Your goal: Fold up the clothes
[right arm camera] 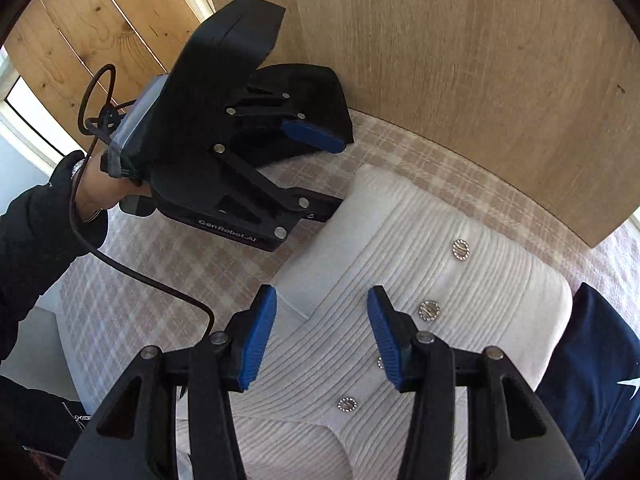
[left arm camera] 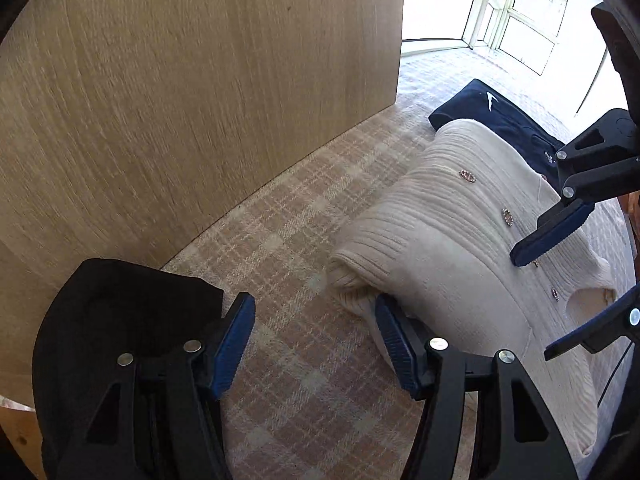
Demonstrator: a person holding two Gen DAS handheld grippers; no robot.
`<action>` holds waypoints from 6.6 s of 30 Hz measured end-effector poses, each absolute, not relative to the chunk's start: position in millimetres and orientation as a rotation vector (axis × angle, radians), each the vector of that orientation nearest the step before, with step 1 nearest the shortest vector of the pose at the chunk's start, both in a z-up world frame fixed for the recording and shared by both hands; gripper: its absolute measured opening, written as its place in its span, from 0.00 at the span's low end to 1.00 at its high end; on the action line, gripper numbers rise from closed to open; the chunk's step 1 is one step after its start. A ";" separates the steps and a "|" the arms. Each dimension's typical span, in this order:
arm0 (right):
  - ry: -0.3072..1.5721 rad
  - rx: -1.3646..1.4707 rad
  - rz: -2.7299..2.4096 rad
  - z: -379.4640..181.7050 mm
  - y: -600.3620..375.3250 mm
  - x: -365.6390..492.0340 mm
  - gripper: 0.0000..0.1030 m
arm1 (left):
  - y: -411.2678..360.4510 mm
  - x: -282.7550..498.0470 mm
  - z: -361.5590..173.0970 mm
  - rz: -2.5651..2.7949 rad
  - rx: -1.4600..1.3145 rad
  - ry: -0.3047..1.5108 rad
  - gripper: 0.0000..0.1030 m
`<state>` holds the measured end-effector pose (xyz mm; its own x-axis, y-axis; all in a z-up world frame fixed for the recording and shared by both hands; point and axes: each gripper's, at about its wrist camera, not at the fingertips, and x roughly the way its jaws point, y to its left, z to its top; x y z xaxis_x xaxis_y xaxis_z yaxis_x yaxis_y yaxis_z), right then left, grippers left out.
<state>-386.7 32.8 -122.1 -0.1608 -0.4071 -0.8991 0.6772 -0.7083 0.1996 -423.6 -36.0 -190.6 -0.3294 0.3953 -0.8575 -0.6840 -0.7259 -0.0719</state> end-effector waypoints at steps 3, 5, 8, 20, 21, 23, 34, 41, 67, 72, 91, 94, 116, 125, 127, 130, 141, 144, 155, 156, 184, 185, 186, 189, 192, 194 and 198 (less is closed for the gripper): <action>0.408 1.414 -1.950 -132.5 29.8 -391.3 0.46 | -46.1 -432.6 -191.7 2.118 -1.273 0.303 0.56; 0.384 1.437 -1.958 -135.2 35.7 -395.3 0.46 | -55.9 -434.1 -193.9 2.103 -1.305 0.209 0.34; 0.334 1.434 -1.964 -128.4 40.5 -397.0 0.46 | -60.7 -429.3 -195.4 2.071 -1.318 0.161 0.00; 0.346 1.419 -1.933 -127.8 27.1 -396.2 0.46 | -39.1 -415.9 -192.8 1.936 -1.227 0.136 0.00; 0.346 1.425 -1.936 -129.9 29.1 -397.3 0.46 | -37.8 -418.2 -192.5 1.936 -1.212 0.108 0.00; 0.315 1.444 -1.942 -132.8 37.5 -403.1 0.46 | -35.5 -423.9 -191.7 1.957 -1.184 0.076 0.00; 0.217 1.448 -1.946 -131.6 54.5 -415.2 0.45 | -62.1 -431.7 -190.0 2.127 -1.187 -0.051 0.00; 0.267 1.372 -1.988 -105.8 25.0 -421.5 0.46 | -46.5 -415.6 -187.4 2.056 -1.154 0.075 0.01; -0.189 1.524 -1.877 -125.8 98.9 -462.2 0.13 | -38.9 -420.8 -190.1 2.059 -1.178 -0.002 0.11; -0.288 1.538 -1.824 -129.5 104.5 -462.3 0.13 | -61.6 -425.3 -194.8 2.143 -1.190 -0.141 0.11; -0.150 1.529 -1.748 -124.1 88.6 -413.5 0.19 | -34.1 -409.0 -187.9 1.978 -1.239 0.049 0.22; -0.104 1.473 -1.891 -93.6 129.1 -402.0 0.19 | -49.3 -401.3 -165.5 2.058 -1.193 -0.004 0.19; 0.018 1.486 -1.953 -124.0 126.7 -327.6 0.36 | -47.6 -306.3 -197.6 1.966 -1.286 -0.165 0.32; 0.086 1.420 -2.013 -98.5 123.9 -350.3 0.36 | -20.8 -307.4 -204.7 1.779 -1.279 -0.203 0.54; 0.068 1.390 -2.062 -97.9 139.0 -348.8 0.36 | -35.9 -305.0 -196.6 1.805 -1.273 -0.282 0.51; 0.057 1.380 -2.170 -101.6 174.5 -348.2 0.55 | -55.0 -301.2 -193.2 1.794 -1.314 -0.409 0.51; -0.115 1.614 -2.079 -130.7 220.5 -365.9 0.57 | -55.3 -305.0 -215.2 1.773 -1.522 -0.598 0.51; -0.147 1.576 -2.089 -128.9 217.4 -388.6 0.57 | -58.0 -321.8 -212.6 1.838 -1.506 -0.648 0.54; -0.158 1.562 -2.086 -144.7 197.3 -444.9 0.57 | -55.0 -377.4 -223.2 1.997 -1.517 -0.632 0.59; -0.147 1.561 -2.087 -145.8 194.7 -446.7 0.57 | -53.6 -379.1 -224.5 1.998 -1.517 -0.631 0.59; 0.021 1.585 -2.000 -160.6 142.1 -432.8 0.55 | -21.7 -370.8 -206.7 1.979 -1.498 -0.251 0.51; 0.009 1.587 -1.996 -160.6 142.1 -433.6 0.55 | -21.7 -371.1 -207.0 1.979 -1.498 -0.249 0.51; 0.005 1.587 -1.993 -160.0 143.1 -434.0 0.54 | -21.7 -371.5 -207.3 1.979 -1.498 -0.247 0.50; -0.017 1.601 -1.986 -157.9 149.5 -434.3 0.56 | -21.5 -371.4 -207.5 1.980 -1.495 -0.235 0.50; -0.039 1.618 -2.003 -157.1 157.9 -434.3 0.65 | -21.8 -370.6 -207.3 1.980 -1.493 -0.226 0.50; -0.028 1.616 -2.014 -157.3 158.2 -433.6 0.66 | -21.7 -371.2 -208.0 1.979 -1.491 -0.230 0.50; 0.024 1.602 -2.038 -156.9 151.0 -429.7 0.71 | -17.4 -370.9 -207.9 1.982 -1.482 -0.213 0.46</action>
